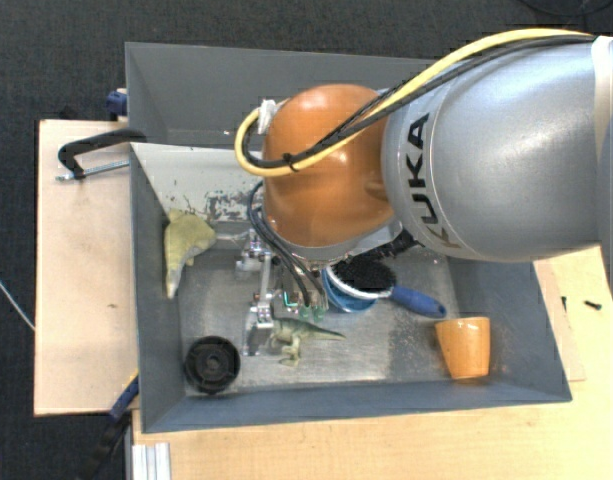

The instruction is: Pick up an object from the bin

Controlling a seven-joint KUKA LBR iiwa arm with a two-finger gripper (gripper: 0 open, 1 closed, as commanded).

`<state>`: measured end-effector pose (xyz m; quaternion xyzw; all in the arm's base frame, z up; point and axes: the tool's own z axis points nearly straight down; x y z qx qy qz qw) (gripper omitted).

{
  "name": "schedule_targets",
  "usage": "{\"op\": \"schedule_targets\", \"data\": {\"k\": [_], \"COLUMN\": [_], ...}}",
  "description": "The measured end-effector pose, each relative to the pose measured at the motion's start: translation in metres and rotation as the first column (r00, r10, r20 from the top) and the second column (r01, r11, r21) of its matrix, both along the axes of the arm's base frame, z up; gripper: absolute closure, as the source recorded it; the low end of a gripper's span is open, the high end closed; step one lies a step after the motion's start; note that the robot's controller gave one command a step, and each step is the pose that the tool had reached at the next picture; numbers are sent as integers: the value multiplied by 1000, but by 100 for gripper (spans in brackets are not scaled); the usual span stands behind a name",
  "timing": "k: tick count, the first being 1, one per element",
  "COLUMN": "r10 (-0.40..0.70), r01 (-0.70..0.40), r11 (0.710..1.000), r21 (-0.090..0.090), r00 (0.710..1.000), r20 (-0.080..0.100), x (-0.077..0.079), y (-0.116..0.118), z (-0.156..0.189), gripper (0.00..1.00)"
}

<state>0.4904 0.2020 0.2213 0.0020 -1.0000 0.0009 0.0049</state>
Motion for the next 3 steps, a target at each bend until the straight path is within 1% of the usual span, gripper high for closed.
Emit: {"op": "schedule_targets", "data": {"k": [1, 2, 3], "r10": [-9, -7, -19], "r01": [9, 7, 19], "r11": [1000, 1000, 1000], "r21": [6, 7, 7], "r00": [1000, 1000, 1000], "r20": [12, 21, 22], "x": [48, 50, 21], "y": [-70, -69, -68], "z": [-151, -147, 6], "gripper": [0, 100, 100]}}
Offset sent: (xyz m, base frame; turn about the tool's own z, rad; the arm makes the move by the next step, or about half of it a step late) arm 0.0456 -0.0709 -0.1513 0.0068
